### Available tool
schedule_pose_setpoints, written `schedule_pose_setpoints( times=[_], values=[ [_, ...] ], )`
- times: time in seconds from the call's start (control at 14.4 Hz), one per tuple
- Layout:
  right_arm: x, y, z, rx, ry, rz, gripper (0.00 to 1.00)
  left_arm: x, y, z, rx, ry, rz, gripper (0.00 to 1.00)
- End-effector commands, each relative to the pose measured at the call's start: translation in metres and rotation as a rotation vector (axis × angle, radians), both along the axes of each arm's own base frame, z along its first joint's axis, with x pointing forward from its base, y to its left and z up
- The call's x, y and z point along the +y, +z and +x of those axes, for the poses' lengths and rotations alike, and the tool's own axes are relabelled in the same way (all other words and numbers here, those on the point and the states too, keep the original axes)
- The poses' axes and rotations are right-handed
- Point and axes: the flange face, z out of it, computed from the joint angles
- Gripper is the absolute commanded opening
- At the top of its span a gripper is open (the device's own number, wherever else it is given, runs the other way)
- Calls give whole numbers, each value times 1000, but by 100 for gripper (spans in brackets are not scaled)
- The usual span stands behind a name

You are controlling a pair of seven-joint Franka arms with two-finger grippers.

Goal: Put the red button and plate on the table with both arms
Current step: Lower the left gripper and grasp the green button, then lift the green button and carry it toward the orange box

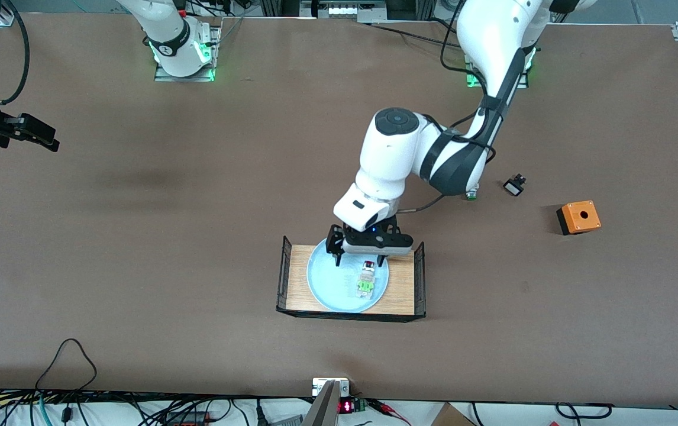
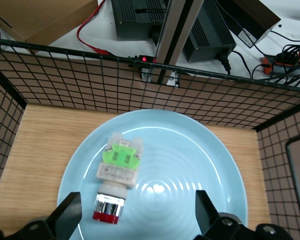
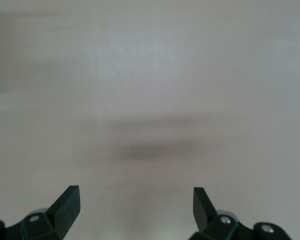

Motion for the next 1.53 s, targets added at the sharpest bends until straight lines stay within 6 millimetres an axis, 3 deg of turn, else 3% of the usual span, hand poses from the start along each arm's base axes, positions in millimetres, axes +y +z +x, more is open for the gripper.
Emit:
schedule_pose_setpoints(
  times=[0.0,0.35,0.56,0.97,1.18,1.46],
  values=[
    [0,7,-3,-5,9,18,100,4,-1,13,-57,-11,41,100],
    [0,7,-3,-5,9,18,100,0,-4,10,-87,-37,69,100],
    [0,6,-3,-3,9,18,100,-3,-15,9,-78,-42,77,90],
    [0,6,-3,-3,9,18,100,-2,-27,11,-90,-50,77,82],
    [-1,6,-3,-3,8,18,100,-2,-28,11,-89,-50,77,63],
    [0,7,-2,-9,10,17,100,3,-20,14,-96,-45,74,30]
  ],
)
